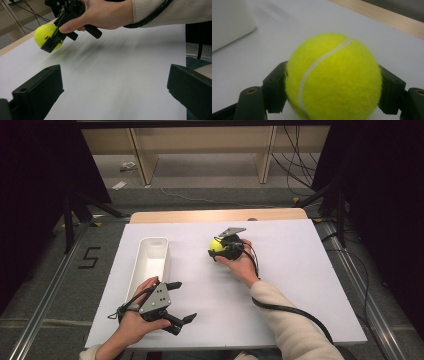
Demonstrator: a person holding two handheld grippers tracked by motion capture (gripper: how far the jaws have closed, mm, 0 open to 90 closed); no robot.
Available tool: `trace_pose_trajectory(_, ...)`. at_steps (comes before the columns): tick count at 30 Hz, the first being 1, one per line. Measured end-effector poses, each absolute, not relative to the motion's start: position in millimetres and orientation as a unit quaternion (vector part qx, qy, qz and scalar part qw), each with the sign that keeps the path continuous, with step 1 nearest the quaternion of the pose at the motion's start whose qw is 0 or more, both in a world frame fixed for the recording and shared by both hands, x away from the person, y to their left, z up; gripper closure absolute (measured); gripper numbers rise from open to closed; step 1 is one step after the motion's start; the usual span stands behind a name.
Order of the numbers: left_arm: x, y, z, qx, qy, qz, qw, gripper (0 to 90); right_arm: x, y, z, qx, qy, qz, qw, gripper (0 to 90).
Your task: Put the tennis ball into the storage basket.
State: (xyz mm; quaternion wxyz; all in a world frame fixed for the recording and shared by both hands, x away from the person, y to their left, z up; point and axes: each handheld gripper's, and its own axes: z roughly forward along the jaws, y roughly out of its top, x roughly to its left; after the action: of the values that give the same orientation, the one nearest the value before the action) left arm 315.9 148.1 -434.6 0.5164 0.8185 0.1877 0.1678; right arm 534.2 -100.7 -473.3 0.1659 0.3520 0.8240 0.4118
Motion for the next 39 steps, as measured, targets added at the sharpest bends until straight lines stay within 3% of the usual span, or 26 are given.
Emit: trace_pose_trajectory(39, 315.6, 148.0, -434.5, 0.819, 0.187, 0.168, 0.516, 0.0, 508.7, -98.2, -438.0, 0.323, 0.810, 0.458, 0.172, 26.0)
